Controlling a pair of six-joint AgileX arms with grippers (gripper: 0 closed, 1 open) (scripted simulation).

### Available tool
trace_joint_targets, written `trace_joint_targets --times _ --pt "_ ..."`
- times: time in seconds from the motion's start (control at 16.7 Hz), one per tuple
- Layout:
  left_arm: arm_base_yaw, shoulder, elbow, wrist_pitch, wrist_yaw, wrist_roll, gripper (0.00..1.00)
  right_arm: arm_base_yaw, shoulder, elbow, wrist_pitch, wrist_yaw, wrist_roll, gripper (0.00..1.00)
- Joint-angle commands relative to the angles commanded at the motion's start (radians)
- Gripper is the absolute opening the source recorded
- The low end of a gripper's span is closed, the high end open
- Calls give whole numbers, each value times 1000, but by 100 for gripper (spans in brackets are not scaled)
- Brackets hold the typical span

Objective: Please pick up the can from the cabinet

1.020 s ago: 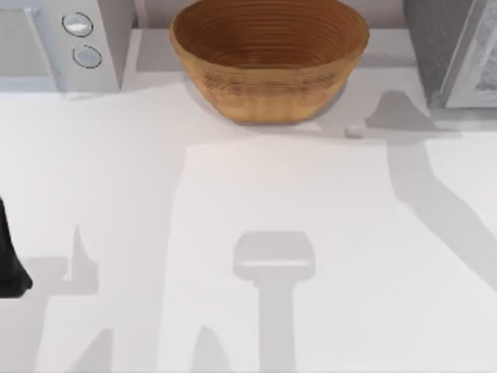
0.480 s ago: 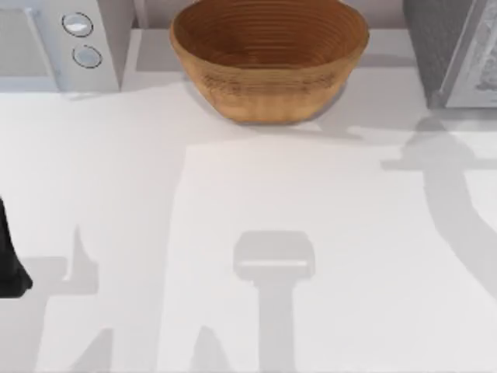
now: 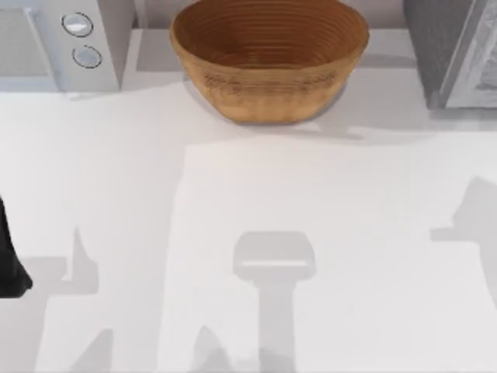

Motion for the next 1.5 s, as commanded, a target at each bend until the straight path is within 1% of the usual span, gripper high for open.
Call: trace_joint_targets --times 0.3,0.54,0.96,1.08,1.26,1.5 --pt "0 0 0 0 0 0 100 -140 -271 -388 135 -150 -1 0" --pt "0 0 0 0 0 0 100 -205 -393 -555 194 -220 -2 0" --pt "0 0 0 0 0 0 100 -210 -404 -577 200 -229 -1 0" --pt "0 0 0 0 0 0 100 -218 -374 -573 228 -248 -1 0" --pt "0 0 0 0 0 0 100 -248 -249 -552 341 -324 1 0" --pt "0 0 0 0 0 0 100 -315 60 -492 602 -489 10 0"
